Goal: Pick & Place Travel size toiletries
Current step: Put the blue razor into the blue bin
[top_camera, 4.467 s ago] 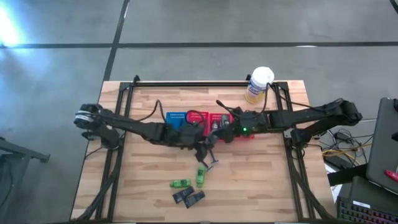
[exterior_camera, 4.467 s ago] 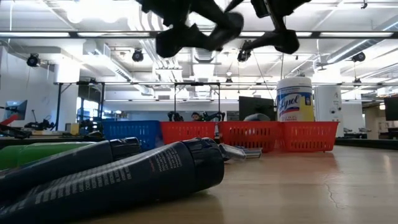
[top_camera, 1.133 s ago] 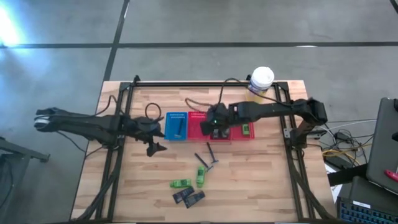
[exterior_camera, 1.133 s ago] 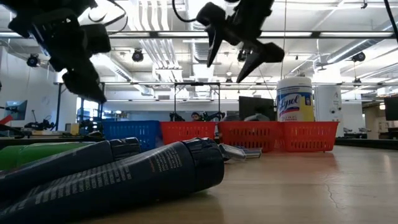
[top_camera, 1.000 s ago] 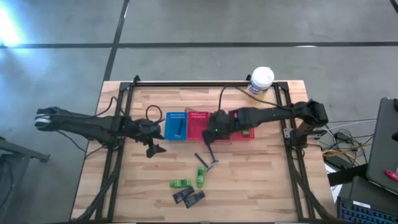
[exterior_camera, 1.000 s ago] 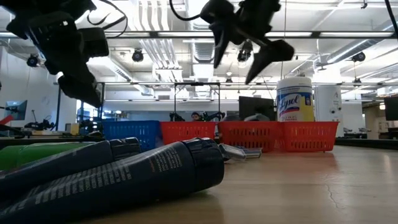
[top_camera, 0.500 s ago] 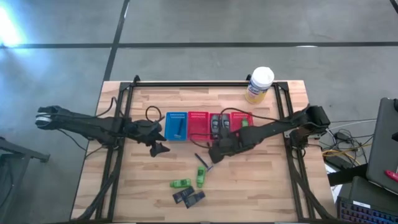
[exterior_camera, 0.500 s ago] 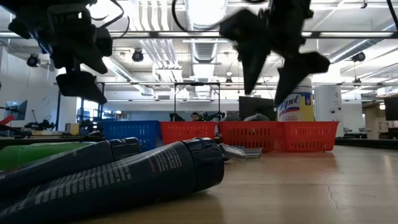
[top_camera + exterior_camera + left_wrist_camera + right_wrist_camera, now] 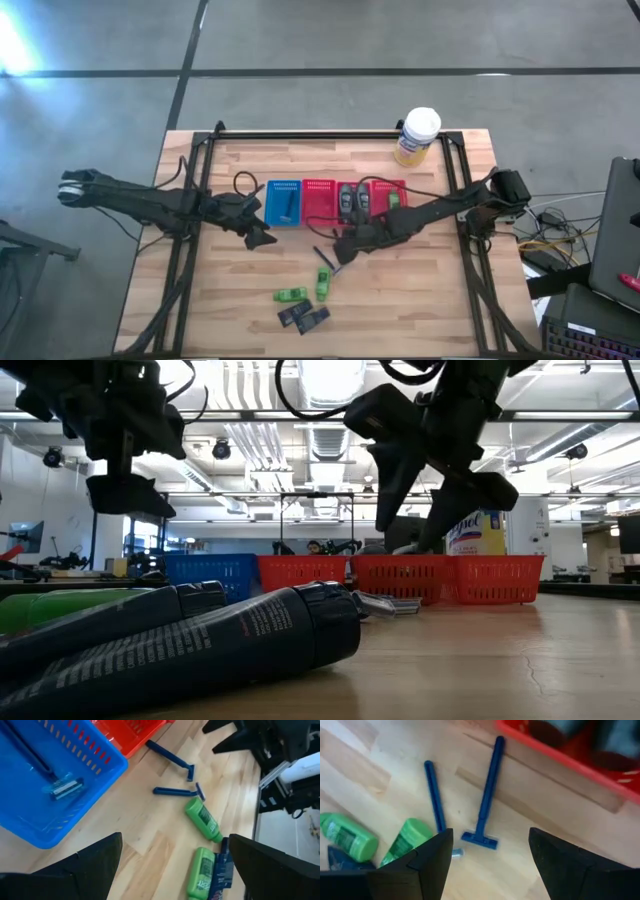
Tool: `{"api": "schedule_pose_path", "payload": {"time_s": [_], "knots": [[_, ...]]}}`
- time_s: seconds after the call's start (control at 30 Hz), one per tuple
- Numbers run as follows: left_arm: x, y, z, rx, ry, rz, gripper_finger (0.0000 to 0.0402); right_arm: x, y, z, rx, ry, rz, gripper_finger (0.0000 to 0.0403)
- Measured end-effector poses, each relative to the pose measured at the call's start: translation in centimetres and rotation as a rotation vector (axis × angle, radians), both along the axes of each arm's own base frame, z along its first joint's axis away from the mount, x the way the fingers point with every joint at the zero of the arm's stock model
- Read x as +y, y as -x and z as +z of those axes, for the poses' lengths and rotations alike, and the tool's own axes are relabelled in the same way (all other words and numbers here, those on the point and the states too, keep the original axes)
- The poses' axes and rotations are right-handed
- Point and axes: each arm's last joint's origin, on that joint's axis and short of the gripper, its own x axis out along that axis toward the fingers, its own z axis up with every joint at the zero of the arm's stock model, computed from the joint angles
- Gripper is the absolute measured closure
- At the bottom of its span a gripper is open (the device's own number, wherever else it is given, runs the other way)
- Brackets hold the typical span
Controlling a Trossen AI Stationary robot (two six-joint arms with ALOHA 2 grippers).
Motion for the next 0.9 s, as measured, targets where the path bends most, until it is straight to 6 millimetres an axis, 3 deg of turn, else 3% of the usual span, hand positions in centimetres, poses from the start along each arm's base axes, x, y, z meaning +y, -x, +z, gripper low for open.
{"api": "schedule_pose_path", "payload": {"time_s": [0.2, 0.43, 0.7, 0.9], "knots": [[-0.3, -0.1, 0.2, -0.033, -0.022, -0.034, 0.0033, 0.2, -0.3, 0.0, -0.033, -0.025, 0.013, 0.0142], [-2.5, -1.3, 0.4, -0.068, -0.157, -0.186, 0.0052, 2.2, -0.5, 2.1, -0.094, 0.007, 0.046, 0.0121], [-4.0, -7.4, 1.4, -0.033, -0.463, -0.412, 0.0097, 1.8, 1.5, 4.9, -0.105, 0.083, -0.097, 0.0098], [-4.3, -12.2, 0.8, 0.070, -0.713, -0.642, 0.0145, 0.7, 4.3, 7.0, -0.074, 0.149, -0.172, 0.0086]]}}
